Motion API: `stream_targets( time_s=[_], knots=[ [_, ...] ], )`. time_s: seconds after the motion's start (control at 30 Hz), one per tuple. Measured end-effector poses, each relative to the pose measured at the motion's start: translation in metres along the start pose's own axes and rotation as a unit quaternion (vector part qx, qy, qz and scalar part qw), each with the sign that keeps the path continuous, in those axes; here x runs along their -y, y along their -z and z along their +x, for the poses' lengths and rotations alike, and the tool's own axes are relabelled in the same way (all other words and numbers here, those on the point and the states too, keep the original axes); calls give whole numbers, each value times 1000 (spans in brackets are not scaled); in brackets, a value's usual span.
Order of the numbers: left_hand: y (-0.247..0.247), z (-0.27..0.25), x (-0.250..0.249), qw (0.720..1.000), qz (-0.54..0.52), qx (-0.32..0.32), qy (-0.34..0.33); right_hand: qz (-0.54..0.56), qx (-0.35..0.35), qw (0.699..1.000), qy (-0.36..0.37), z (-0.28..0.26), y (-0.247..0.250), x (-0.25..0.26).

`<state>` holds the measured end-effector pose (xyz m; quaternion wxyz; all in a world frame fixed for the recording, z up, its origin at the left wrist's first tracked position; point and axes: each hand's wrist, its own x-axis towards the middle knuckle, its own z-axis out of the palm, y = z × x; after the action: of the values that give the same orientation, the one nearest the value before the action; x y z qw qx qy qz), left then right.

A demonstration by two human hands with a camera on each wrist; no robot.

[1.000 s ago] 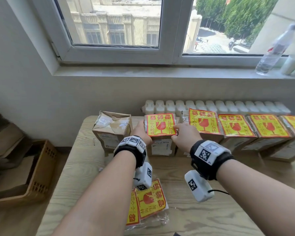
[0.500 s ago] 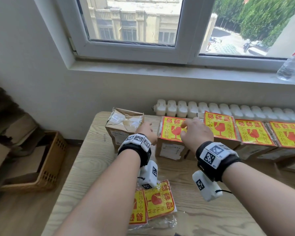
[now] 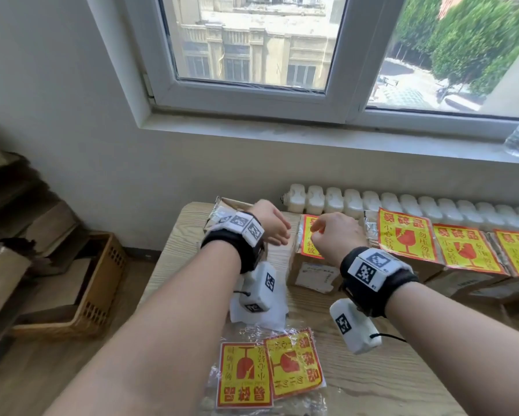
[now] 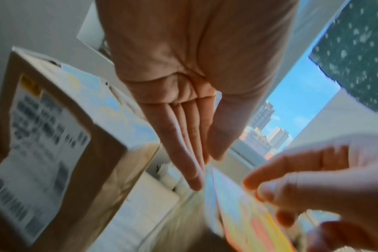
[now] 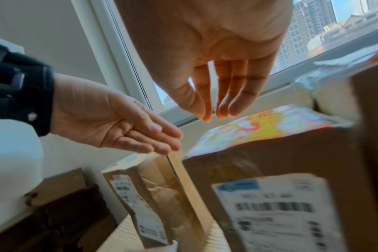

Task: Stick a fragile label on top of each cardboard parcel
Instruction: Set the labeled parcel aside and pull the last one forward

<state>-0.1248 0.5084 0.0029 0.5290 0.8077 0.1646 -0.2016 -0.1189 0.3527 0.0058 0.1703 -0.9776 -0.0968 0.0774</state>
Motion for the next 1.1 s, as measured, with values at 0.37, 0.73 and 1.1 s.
stream_targets(
  time_s=[0.37, 0.73, 1.1],
  knots=[
    [81, 14, 63, 927, 64, -370, 11, 191, 49, 980, 10, 15, -37, 61],
    [66, 17, 97, 969, 34, -227, 89, 225, 69, 972, -22, 10, -68, 67],
    [64, -9, 102, 961, -15, -274, 33, 266, 52, 963, 2, -8, -56, 70]
  ],
)
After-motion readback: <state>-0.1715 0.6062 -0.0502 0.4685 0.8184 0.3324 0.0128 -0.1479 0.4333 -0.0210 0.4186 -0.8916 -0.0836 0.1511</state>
